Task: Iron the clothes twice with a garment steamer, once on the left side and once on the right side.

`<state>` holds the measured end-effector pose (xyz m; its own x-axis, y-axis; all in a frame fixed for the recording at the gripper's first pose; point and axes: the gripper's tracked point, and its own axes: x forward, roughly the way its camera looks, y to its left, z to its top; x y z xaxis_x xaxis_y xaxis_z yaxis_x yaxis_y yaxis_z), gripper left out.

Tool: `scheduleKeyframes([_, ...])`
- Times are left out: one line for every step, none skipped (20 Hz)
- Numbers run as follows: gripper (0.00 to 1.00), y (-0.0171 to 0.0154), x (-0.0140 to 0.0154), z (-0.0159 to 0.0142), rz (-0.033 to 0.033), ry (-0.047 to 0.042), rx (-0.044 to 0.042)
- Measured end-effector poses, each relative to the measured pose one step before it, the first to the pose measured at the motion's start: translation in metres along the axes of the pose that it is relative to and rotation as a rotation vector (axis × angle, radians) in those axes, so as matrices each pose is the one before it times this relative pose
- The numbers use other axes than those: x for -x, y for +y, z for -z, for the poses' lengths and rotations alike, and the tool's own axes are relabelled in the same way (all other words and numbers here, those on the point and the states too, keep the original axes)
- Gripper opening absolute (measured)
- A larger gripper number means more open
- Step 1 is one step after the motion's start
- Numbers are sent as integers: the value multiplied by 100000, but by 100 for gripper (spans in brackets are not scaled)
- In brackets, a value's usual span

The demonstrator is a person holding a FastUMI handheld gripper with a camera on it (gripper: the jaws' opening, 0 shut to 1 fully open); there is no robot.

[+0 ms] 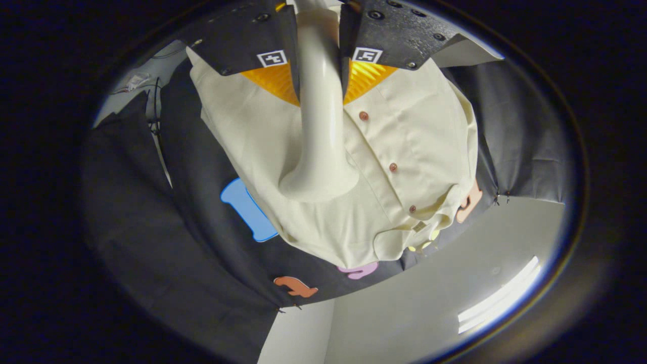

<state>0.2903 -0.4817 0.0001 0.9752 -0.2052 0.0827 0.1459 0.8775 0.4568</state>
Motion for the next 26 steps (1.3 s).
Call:
scheduleKeyframes([32,-359,254,553,568,718,-359])
scheduleKeyframes([33,-446,314,533,684,870,21])
scheduleKeyframes([33,-333,243,579,609,629,-86])
scheduleKeyframes([33,-303,168,507,522,757,117])
scheduleKeyframes([33,-312,236,578,595,683,-114])
scheduleKeyframes([33,-325,119,621,500,885,-444])
scheduleKeyframes([33,-391,210,619,555,784,-835])
scheduleKeyframes([33,-325,120,516,476,338,-753])
scheduleKeyframes([33,-429,169,591,605,764,-757])
scheduleKeyframes([33,-373,96,553,490,497,-640])
scheduleKeyframes([33,-429,172,570,732,891,-341])
scheduleKeyframes([33,-408,87,648,788,679,-180])
scheduleKeyframes([33,-547,212,635,843,873,-613])
scheduleKeyframes([33,-390,135,569,592,712,-1185])
scheduleKeyframes([33,-195,193,784,585,1603,-1281])
scheduleKeyframes([33,-476,52,669,916,917,-349])
scheduleKeyframes([33,-483,214,483,1029,402,189])
scheduleKeyframes([33,-406,190,469,747,524,12])
scheduleKeyframes([33,-521,293,432,616,797,-249])
scheduleKeyframes([33,-419,174,440,608,370,-267])
scheduleKeyframes([33,-415,264,621,786,1034,-300])
scheduleKeyframes([33,-436,140,570,787,840,-589])
scheduleKeyframes([33,-426,359,537,785,725,-562])
scheduleKeyframes([33,-498,255,526,928,662,-522])
scheduleKeyframes([33,-567,342,570,1204,620,-528])
scheduleKeyframes([33,-501,310,505,1184,678,-960])
